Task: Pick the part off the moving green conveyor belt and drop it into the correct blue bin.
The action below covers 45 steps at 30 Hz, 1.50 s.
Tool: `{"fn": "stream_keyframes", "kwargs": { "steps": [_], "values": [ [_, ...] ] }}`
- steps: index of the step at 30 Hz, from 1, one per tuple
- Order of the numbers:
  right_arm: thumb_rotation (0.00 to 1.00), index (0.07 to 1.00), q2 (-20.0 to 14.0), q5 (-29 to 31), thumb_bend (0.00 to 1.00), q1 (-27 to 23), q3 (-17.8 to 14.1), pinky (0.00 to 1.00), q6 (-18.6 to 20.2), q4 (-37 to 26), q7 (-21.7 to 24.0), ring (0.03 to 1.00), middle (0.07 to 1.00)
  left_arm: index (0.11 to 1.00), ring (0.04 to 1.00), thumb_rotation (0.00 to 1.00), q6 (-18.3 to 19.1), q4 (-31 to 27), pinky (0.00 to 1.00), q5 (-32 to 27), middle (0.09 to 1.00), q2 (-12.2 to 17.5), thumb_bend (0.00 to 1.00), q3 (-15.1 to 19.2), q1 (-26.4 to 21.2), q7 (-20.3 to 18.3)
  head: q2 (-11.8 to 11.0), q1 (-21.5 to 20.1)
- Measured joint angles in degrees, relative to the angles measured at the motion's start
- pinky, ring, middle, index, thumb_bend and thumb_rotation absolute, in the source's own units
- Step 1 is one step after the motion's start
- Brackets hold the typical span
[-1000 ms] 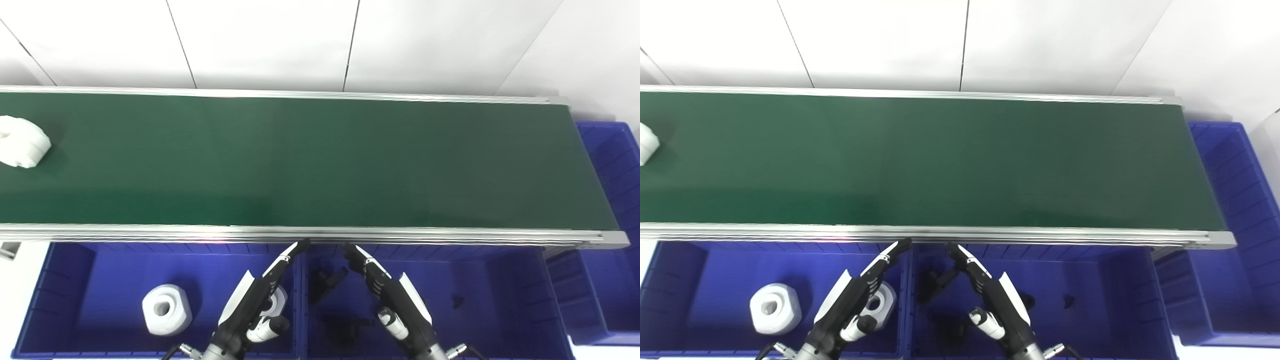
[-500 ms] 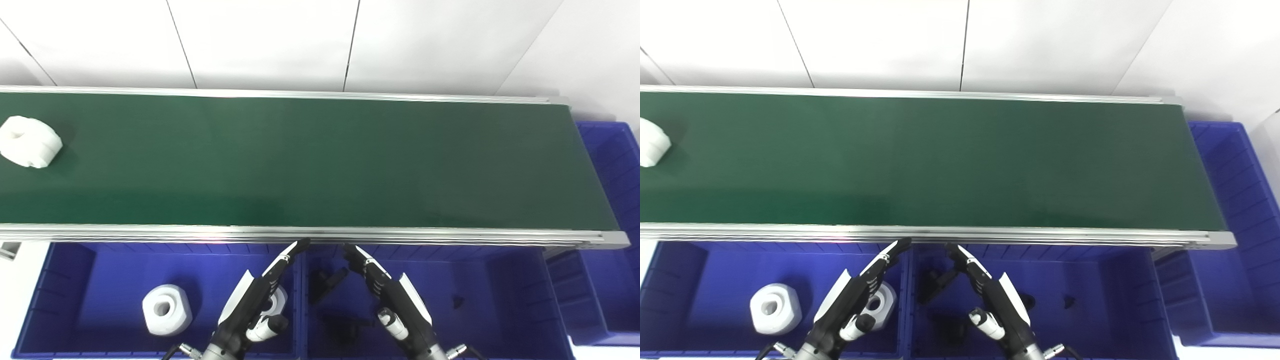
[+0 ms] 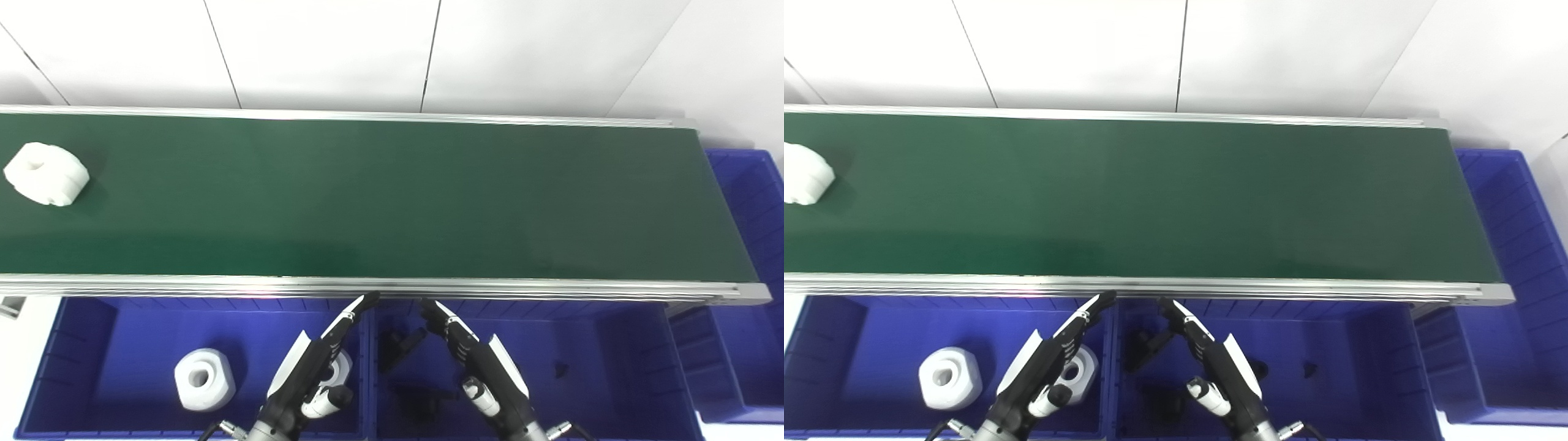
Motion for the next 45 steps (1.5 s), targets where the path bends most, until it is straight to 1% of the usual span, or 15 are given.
{"fn": "stream_keyframes", "kwargs": {
  "steps": [24, 27, 29, 30, 31, 33, 34, 36, 38, 39, 41, 42, 43, 44, 45],
  "values": [
    [0.99, 0.918, 0.0, 0.0, 1.00, 0.2, 0.0, 0.91, 0.0, -0.1, -0.1, 0.939, 0.949, 0.934, 0.990, 1.00, 0.1, -0.2, 0.98, 0.0, 0.953, 0.0, 1.00, -0.1, 0.0, -0.1, 0.2, 0.1],
    [0.99, 0.918, 0.0, 0.0, 1.00, 0.2, 0.0, 0.92, 0.0, 0.0, -0.1, 0.942, 0.948, 0.935, 0.992, 1.00, 0.1, -0.2, 0.99, 0.0, 0.952, 0.0, 1.00, -0.1, 0.1, -0.1, -0.5, 0.9],
    [1.00, 0.915, 0.0, 0.1, 1.00, 0.1, 0.0, 0.93, 0.0, 0.2, -0.1, 0.943, 0.947, 0.931, 0.990, 1.00, -0.1, 0.2, 0.99, 0.0, 0.949, 0.0, 0.99, -0.1, 0.0, -0.1, -1.3, 1.9],
    [1.00, 0.914, 0.0, 0.2, 1.00, 0.1, 0.0, 0.93, 0.0, 0.3, -0.1, 0.943, 0.947, 0.930, 0.990, 1.00, -0.1, 0.6, 0.99, 0.0, 0.948, 0.0, 0.99, -0.2, 0.0, -0.1, -2.2, 2.9],
    [1.00, 0.913, -0.1, 0.2, 1.00, 0.1, -0.1, 0.92, 0.0, 0.4, -0.1, 0.939, 0.944, 0.929, 0.989, 1.00, -0.2, 1.1, 0.99, 0.0, 0.948, 0.0, 1.00, -0.2, 0.0, -0.1, -2.2, 2.9],
    [1.00, 0.913, -0.2, 0.2, 1.00, 0.1, -0.1, 0.91, 0.0, 0.7, -0.1, 0.938, 0.944, 0.928, 0.986, 1.00, -0.4, 2.4, 0.98, 0.2, 0.947, -0.1, 1.00, -0.4, 0.0, 0.0, -4.3, 4.6],
    [1.00, 0.914, -0.2, 0.2, 1.00, 0.1, -0.2, 0.91, 0.0, 0.9, -0.1, 0.937, 0.946, 0.925, 0.979, 1.00, -0.5, 2.9, 0.97, 0.2, 0.944, -0.1, 1.00, -0.4, -0.1, 0.0, -4.8, 5.0],
    [1.00, 0.916, -0.4, 0.3, 1.00, -0.1, -0.2, 0.91, 0.0, 2.0, 0.0, 0.940, 0.949, 0.920, 0.970, 1.00, -1.0, 4.2, 0.95, 1.0, 0.938, -0.4, 1.00, -0.4, -0.3, 0.4, -5.3, 5.5],
    [0.99, 0.918, -0.7, 0.6, 1.00, -0.2, -0.3, 0.92, 0.0, 2.7, 0.1, 0.943, 0.951, 0.912, 0.960, 1.00, -1.8, 5.4, 0.94, 1.9, 0.931, -0.7, 1.00, -0.5, -0.6, 0.9, -7.0, 8.1],
    [0.99, 0.919, -0.8, 1.0, 1.00, -0.3, -0.4, 0.92, -0.1, 3.0, 0.3, 0.945, 0.951, 0.909, 0.956, 1.00, -2.5, 6.1, 0.93, 2.5, 0.928, -1.0, 0.99, -0.5, -0.8, 1.2, -7.0, 8.1],
    [1.00, 0.926, -0.9, 1.7, 1.00, -0.7, -0.8, 0.94, -0.1, 4.5, 0.8, 0.954, 0.956, 0.905, 0.949, 1.00, -3.4, 7.4, 0.92, 2.8, 0.923, -1.7, 0.99, -0.7, -1.3, 1.9, -8.6, 10.8],
    [1.00, 0.931, -1.0, 2.0, 1.00, -1.0, -1.0, 0.96, -0.1, 5.1, 1.1, 0.960, 0.961, 0.903, 0.946, 1.00, -4.2, 8.4, 0.92, 3.3, 0.921, -2.1, 0.99, -0.8, -1.6, 2.1, -10.1, 13.7],
    [1.00, 0.935, -1.1, 2.2, 1.00, -1.2, -1.1, 0.98, -0.2, 5.4, 1.3, 0.973, 0.969, 0.899, 0.939, 1.00, -4.7, 9.2, 0.90, 3.7, 0.917, -2.2, 0.98, -0.9, -2.0, 2.4, -10.6, 14.5],
    [1.00, 0.937, -1.2, 2.6, 1.00, -1.4, -1.3, 0.98, -0.2, 6.0, 1.8, 0.976, 0.972, 0.895, 0.936, 1.00, -5.1, 10.5, 0.90, 3.9, 0.914, -2.3, 0.98, -1.3, -2.6, 2.7, -10.6, 14.5],
    [1.00, 0.939, -1.3, 2.8, 1.00, -1.6, -1.6, 0.99, -0.2, 6.4, 2.1, 0.980, 0.975, 0.889, 0.931, 1.00, -5.2, 11.4, 0.88, 4.0, 0.909, -2.4, 0.98, -1.4, -3.0, 2.8, -11.9, 16.5]
  ]
}}
